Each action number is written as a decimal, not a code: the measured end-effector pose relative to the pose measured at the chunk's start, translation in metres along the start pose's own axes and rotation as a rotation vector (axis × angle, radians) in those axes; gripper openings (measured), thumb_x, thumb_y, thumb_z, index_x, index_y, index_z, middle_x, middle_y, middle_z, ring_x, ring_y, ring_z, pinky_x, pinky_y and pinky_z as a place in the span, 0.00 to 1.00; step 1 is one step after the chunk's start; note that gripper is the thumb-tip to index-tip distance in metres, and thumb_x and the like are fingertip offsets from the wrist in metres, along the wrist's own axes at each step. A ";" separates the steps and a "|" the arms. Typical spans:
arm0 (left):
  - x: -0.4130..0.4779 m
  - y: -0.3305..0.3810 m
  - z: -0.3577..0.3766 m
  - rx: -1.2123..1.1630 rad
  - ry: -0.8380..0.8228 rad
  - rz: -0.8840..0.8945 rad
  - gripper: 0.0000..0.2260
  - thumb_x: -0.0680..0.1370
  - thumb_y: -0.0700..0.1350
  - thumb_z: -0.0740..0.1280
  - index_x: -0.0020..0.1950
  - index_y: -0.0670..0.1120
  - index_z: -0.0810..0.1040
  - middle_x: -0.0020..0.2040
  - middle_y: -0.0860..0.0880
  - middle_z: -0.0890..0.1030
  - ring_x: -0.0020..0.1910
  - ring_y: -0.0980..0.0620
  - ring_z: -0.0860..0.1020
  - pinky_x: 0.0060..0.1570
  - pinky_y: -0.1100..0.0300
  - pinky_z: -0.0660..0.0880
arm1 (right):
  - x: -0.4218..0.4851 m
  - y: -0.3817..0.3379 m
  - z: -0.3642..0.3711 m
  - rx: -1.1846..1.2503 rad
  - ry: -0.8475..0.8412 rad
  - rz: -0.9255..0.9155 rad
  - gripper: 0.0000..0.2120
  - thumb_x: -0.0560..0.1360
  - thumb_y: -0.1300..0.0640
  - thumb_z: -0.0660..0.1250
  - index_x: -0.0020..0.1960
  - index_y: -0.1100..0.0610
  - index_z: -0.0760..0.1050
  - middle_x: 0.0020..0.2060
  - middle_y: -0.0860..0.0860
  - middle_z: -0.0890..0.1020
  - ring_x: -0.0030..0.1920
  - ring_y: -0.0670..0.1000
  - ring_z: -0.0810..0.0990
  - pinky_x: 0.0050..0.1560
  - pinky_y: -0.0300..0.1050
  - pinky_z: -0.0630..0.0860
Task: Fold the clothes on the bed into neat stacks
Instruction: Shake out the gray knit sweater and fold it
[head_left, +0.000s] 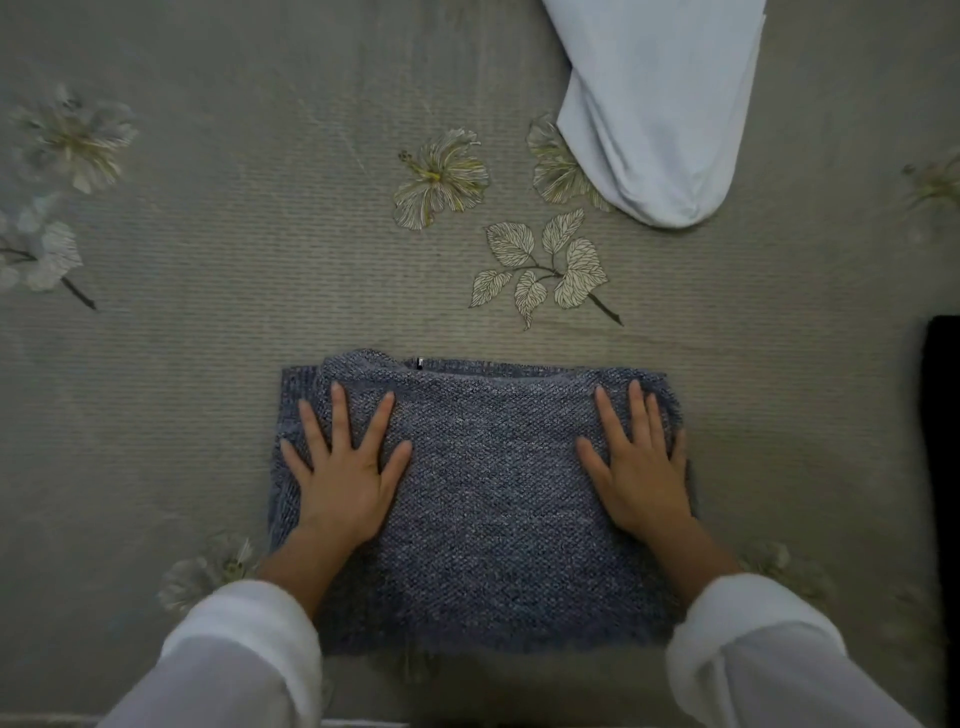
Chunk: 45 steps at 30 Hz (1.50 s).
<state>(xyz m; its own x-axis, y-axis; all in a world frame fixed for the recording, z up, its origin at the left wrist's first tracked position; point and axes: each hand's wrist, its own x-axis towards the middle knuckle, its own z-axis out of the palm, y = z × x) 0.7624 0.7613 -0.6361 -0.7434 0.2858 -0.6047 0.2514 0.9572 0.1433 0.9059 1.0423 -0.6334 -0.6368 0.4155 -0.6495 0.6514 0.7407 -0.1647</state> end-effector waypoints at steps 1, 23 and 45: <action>0.009 -0.002 -0.003 0.004 -0.033 0.001 0.27 0.73 0.72 0.40 0.68 0.72 0.30 0.70 0.54 0.22 0.70 0.44 0.23 0.68 0.35 0.34 | 0.005 -0.001 -0.003 0.020 -0.027 0.000 0.31 0.78 0.34 0.45 0.71 0.35 0.29 0.74 0.43 0.31 0.75 0.48 0.32 0.73 0.61 0.35; -0.065 -0.051 -0.035 -0.893 0.016 -0.417 0.18 0.72 0.42 0.73 0.59 0.39 0.76 0.54 0.40 0.81 0.46 0.47 0.80 0.45 0.56 0.75 | -0.071 0.021 -0.043 1.082 -0.006 0.566 0.24 0.69 0.56 0.75 0.62 0.63 0.76 0.54 0.60 0.82 0.50 0.60 0.81 0.55 0.55 0.77; -0.151 0.168 -0.101 -0.651 -0.094 0.367 0.16 0.73 0.45 0.72 0.59 0.44 0.75 0.51 0.47 0.81 0.46 0.48 0.80 0.47 0.51 0.78 | -0.304 0.135 -0.065 1.324 0.568 0.626 0.23 0.70 0.55 0.75 0.62 0.60 0.75 0.48 0.52 0.79 0.42 0.51 0.78 0.48 0.47 0.73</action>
<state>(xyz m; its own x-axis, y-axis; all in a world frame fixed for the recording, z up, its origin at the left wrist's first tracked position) 0.8547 0.8836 -0.4419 -0.6192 0.6146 -0.4887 0.0342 0.6429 0.7652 1.1605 1.0501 -0.4099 -0.0051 0.8296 -0.5583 0.5523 -0.4630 -0.6932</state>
